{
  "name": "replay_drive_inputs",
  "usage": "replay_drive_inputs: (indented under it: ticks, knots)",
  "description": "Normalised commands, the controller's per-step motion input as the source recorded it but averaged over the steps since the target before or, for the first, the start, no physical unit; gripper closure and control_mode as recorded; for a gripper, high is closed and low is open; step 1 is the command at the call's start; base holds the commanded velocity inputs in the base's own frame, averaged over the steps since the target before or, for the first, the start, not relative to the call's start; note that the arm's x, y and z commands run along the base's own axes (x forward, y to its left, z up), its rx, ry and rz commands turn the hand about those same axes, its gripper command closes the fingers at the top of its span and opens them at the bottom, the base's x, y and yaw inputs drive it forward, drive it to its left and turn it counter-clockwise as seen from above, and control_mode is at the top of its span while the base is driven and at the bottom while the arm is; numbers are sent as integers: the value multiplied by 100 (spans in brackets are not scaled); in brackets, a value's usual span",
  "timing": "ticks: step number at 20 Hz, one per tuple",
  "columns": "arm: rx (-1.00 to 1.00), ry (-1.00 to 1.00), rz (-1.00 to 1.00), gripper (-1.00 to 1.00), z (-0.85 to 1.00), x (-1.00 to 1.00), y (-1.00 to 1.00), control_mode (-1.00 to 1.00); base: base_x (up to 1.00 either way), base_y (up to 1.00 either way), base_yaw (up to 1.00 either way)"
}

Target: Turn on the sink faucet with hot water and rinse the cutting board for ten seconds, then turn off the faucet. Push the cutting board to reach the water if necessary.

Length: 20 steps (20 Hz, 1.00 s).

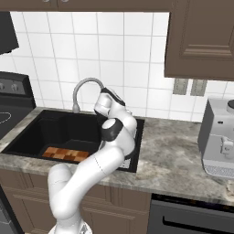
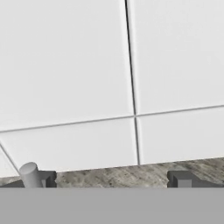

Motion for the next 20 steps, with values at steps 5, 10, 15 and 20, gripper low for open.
replay_drive_inputs:
  ticks: [5,10,15,20]
  knots:
    - [0,0,0,-100,0,0,0,-100,0,0,0]
    - [0,0,0,-100,0,-1,0,-100,0,0,0]
    - [0,0,0,-100,0,-16,-5,-100,0,0,0]
    - [0,0,0,-100,0,-28,-15,-100,0,0,0]
